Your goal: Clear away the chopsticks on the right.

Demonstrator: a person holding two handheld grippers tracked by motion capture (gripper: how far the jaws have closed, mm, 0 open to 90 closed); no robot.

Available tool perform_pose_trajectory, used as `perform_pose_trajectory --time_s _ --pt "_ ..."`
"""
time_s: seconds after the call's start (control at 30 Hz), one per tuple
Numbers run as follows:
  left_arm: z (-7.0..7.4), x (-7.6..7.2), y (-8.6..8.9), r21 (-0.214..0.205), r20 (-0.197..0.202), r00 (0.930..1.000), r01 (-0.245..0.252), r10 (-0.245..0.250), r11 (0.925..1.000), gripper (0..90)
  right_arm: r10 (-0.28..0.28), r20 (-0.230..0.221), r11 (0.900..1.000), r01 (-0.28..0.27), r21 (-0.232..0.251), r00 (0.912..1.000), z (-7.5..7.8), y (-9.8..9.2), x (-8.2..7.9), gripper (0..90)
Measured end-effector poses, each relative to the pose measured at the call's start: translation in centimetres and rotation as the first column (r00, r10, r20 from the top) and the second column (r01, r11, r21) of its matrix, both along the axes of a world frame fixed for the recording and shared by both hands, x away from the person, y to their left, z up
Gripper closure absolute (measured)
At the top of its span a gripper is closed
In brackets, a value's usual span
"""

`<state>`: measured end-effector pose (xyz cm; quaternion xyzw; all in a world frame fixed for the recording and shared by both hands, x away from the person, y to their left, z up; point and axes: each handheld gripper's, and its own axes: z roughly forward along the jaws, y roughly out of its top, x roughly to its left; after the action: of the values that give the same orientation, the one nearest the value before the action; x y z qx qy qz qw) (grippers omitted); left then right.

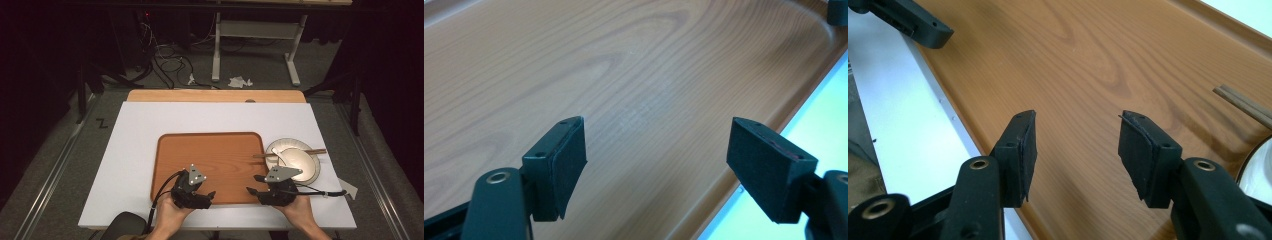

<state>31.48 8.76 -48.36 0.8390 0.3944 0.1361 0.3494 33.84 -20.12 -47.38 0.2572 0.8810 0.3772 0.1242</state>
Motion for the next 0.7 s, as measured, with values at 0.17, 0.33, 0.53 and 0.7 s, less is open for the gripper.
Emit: perform_pose_trajectory --time_s 0.17,0.33,0.53,0.7 --pt "0.0 -0.03 -0.09 0.001 0.001 1.0 0.003 -0.003 1.0 24.1 0.006 -0.001 1.0 -0.006 -0.005 1.0 -0.1 0.05 -0.1 49.8" --pt "-0.02 0.03 -0.06 0.002 0.0 1.0 0.001 -0.001 1.0 24.1 0.009 0.002 0.9999 -0.009 -0.012 1.0 -0.01 -0.06 -0.03 49.2" --pt "-0.04 0.03 -0.08 0.002 -0.001 1.0 0.002 -0.002 1.0 24.1 0.013 0.008 0.9999 -0.013 0.008 0.9999 0.28 -0.23 -0.09 48.4" --pt "-0.04 0.05 -0.1 0.002 -0.002 1.0 0.002 -0.002 1.0 24.1 0.015 0.012 0.9998 -0.015 0.011 0.9998 0.58 -0.48 -0.19 48.4"
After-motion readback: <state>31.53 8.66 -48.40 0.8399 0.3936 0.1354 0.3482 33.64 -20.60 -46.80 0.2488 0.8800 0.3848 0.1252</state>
